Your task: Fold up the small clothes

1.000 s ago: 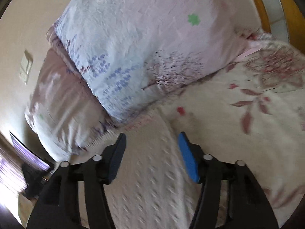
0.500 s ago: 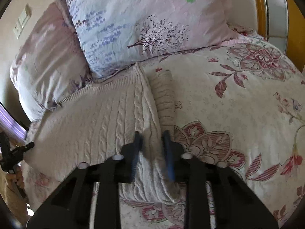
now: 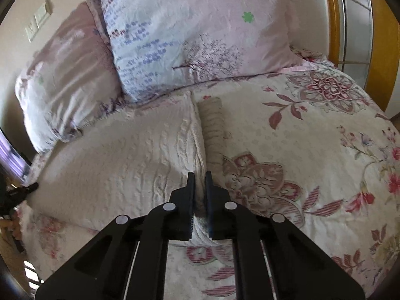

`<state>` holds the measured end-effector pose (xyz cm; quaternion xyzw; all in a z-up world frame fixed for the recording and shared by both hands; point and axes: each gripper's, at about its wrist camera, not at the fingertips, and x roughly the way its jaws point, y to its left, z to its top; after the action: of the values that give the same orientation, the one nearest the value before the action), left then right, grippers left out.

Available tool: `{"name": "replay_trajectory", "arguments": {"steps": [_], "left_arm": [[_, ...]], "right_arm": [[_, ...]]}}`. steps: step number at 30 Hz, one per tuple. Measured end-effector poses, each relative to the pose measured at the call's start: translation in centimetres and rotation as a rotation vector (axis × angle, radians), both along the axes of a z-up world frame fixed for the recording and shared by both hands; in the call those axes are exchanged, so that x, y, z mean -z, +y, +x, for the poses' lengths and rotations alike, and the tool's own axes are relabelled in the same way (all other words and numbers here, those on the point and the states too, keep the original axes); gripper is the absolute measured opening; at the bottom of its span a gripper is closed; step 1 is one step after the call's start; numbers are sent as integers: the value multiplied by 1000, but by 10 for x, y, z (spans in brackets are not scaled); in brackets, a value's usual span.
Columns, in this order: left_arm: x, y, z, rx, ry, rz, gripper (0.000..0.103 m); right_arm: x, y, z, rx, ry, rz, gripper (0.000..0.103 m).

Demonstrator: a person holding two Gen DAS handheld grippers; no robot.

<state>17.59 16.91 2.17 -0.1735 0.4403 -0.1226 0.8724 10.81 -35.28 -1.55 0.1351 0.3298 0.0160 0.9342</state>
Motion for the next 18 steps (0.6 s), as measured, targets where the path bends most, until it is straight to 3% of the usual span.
{"name": "replay_trajectory", "arguments": {"steps": [10,12,14,16,18], "left_arm": [[8,-2,-6,8,-10,26,13],[3,-1,-8,0,-25,26,17],[-10,-2,-14,-20,-88,46,27],[-22,-10,-19,-11,-151,79,34],[-30,-24,-21,22,-195,117,43]], "right_arm": [[7,9,18,28,65,-106,10],[2,9,17,43,61,-101,18],[-9,14,13,59,14,-114,35],[-19,23,13,29,-31,-116,45],[-24,40,19,-30,-39,-127,47]]}}
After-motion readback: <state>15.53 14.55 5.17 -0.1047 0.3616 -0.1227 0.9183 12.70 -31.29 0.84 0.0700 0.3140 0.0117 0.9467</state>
